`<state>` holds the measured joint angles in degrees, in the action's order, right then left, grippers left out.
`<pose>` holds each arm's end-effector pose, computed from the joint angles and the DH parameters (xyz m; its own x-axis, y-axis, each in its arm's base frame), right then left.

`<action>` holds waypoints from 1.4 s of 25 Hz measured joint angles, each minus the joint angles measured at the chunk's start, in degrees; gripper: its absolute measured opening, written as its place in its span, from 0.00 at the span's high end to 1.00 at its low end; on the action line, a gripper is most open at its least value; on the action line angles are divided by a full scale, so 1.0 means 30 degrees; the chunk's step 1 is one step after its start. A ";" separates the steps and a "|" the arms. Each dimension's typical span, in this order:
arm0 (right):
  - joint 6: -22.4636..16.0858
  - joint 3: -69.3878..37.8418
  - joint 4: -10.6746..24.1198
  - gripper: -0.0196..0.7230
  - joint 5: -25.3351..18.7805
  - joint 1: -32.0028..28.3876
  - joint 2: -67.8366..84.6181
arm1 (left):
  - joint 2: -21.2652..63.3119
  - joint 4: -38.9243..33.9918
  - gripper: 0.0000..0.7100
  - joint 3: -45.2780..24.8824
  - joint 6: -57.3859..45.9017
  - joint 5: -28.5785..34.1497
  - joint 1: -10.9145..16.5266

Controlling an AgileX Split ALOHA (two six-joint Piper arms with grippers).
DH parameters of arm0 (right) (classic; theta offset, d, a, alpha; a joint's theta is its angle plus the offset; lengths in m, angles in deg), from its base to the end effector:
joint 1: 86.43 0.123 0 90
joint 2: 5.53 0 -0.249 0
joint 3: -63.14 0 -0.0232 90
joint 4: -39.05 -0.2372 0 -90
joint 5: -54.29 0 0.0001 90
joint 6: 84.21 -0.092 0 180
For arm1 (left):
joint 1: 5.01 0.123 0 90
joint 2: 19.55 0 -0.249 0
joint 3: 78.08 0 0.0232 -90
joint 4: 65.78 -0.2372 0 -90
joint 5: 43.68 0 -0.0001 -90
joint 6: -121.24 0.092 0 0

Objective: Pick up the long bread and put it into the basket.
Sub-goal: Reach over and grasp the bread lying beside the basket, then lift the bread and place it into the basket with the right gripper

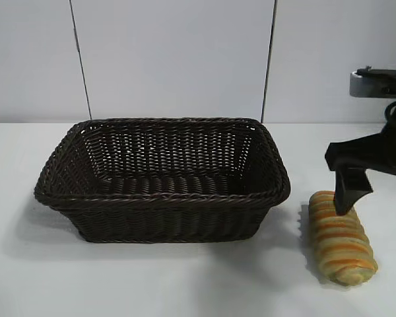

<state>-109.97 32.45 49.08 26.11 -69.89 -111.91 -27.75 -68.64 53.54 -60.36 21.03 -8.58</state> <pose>0.2635 0.0703 0.1155 -0.9620 0.0165 -0.2726 0.0172 0.9999 -0.0002 0.0175 0.0031 0.2607 -0.5181 0.0257 -0.8549 0.0203 0.9996 0.0178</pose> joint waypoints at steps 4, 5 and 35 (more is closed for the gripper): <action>-0.0477 0.0114 -0.0217 0.64 0.0564 0.0000 -0.1008 | 0.0000 0.0000 0.02 0.0000 0.0000 0.0000 0.0000; -0.0477 0.0153 -0.0232 0.72 0.0699 0.0000 -0.1174 | 0.0000 0.0000 0.02 0.0000 0.0000 0.0000 0.0000; 0.8088 0.8529 -0.3450 0.90 -0.4316 0.2479 0.0279 | 0.0000 0.0000 0.02 0.0000 0.0000 0.0000 0.0000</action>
<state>-85.70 58.04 38.73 13.16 -62.45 -111.08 -27.75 -68.64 53.54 -60.36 21.03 -8.58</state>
